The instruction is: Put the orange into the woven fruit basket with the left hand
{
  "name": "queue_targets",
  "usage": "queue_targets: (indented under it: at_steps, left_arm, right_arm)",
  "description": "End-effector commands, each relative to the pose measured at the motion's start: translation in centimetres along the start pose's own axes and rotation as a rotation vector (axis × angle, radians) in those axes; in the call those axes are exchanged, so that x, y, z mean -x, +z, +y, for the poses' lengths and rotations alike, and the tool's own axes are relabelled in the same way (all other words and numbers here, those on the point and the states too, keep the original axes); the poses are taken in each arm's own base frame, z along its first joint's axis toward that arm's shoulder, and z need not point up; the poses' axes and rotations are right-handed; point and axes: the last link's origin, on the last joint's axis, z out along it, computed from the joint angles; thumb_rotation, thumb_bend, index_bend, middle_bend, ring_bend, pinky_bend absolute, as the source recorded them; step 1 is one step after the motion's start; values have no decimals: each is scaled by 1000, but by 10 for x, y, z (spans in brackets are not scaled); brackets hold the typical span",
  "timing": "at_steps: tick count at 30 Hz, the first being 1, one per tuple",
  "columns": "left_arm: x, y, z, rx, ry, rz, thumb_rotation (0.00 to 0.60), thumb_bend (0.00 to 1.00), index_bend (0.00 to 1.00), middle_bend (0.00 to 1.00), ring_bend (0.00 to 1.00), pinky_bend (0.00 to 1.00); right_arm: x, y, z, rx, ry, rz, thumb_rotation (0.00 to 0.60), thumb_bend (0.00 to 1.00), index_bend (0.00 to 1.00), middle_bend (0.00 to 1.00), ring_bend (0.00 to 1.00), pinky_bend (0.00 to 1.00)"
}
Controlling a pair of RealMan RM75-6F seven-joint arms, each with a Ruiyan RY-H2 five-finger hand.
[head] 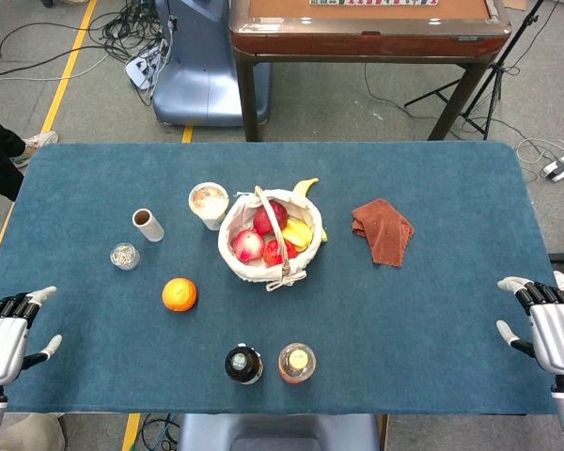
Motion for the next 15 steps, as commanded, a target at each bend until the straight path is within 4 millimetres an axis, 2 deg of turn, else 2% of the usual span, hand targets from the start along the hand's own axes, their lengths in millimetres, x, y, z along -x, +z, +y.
queue_targets:
  at_steps: [1,15]
  left_arm:
    - [0,0,0,3,1,-1,600,252,232,259,210,184]
    - [1,10,5,73,-33,-16,600,252,232,259,209,184]
  right_arm:
    - [0,0,0,1,2,-1,600,211,321,313,292,342]
    - [-10,-1,3,-6,-7,36,600,210,321,313,292,342]
